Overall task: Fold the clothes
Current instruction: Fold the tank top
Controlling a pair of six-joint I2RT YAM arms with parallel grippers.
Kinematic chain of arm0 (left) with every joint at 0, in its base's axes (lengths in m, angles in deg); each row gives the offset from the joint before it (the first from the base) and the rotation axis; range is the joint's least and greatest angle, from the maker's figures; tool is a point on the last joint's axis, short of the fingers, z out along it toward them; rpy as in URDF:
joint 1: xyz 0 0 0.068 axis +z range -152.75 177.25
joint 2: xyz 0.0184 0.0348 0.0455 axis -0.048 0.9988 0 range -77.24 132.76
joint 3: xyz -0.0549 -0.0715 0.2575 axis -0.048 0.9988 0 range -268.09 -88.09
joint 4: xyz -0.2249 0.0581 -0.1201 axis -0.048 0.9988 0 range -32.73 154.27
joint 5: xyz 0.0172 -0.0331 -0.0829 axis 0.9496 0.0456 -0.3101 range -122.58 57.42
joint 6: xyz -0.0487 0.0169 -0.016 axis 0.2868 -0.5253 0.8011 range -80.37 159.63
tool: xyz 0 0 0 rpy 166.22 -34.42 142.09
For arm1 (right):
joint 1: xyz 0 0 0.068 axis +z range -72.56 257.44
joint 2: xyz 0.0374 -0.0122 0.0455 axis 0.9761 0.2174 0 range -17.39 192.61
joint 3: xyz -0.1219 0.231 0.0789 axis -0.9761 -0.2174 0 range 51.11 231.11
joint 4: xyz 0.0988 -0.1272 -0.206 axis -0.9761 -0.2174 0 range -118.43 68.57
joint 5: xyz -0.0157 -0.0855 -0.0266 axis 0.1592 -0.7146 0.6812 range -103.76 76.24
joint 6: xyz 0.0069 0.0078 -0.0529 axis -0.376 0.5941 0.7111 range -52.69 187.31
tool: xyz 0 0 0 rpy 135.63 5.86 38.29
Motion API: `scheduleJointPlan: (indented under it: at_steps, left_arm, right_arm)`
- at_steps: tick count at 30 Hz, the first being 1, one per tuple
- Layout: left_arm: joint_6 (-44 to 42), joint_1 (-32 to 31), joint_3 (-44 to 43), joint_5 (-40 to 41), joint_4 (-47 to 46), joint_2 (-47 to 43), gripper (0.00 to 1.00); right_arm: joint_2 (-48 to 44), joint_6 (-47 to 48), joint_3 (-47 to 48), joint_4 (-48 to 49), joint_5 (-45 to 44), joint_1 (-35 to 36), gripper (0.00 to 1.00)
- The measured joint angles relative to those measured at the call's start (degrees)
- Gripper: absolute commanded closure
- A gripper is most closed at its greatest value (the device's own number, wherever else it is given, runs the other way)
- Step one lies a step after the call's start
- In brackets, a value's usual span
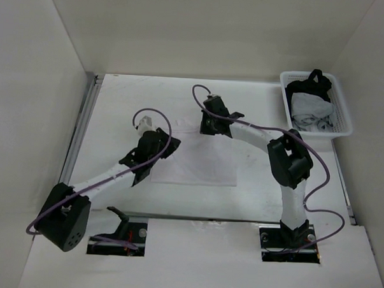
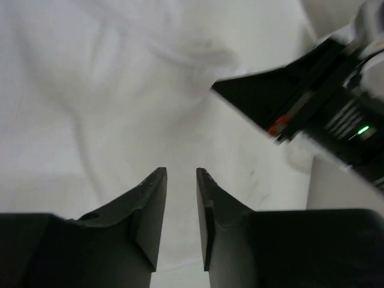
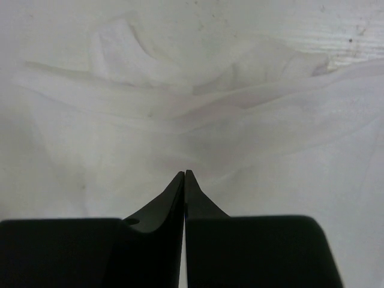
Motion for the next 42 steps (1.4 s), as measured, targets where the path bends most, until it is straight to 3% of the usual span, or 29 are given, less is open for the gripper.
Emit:
scheduleJointPlan:
  at_steps: [5,9,14,26,42]
  left_arm:
    - [-2.5,4.6,-12.5,1.9,-0.8,7.9,1.00]
    - [-2.8,8.9,-16.9,1.0,-1.4,18.7,1.00]
    - [-2.6,12.9,-16.9,-0.1,0.0,25.7,1.00]
    - [-2.6,17.3,-18.4,-3.3,0.0,31.6,1.00]
    - [-2.6,17.4,-24.2,-4.3,-1.7,37.2,1.00]
  right_arm:
    - [-2.8,0.0,-5.3,5.5,-1.5,2.3,1.00]
    - [-6.2,-0.1,-12.5,7.9,-1.7,4.8,1.00]
    - [-9.2,-0.2,-17.7,11.9,-1.7,6.9,1.00]
    - [-10.5,-0.8,-21.9,16.2,-1.9,8.2,1.00]
    - [-10.4,-1.2,-26.6,18.6,-2.0,10.6,1.00]
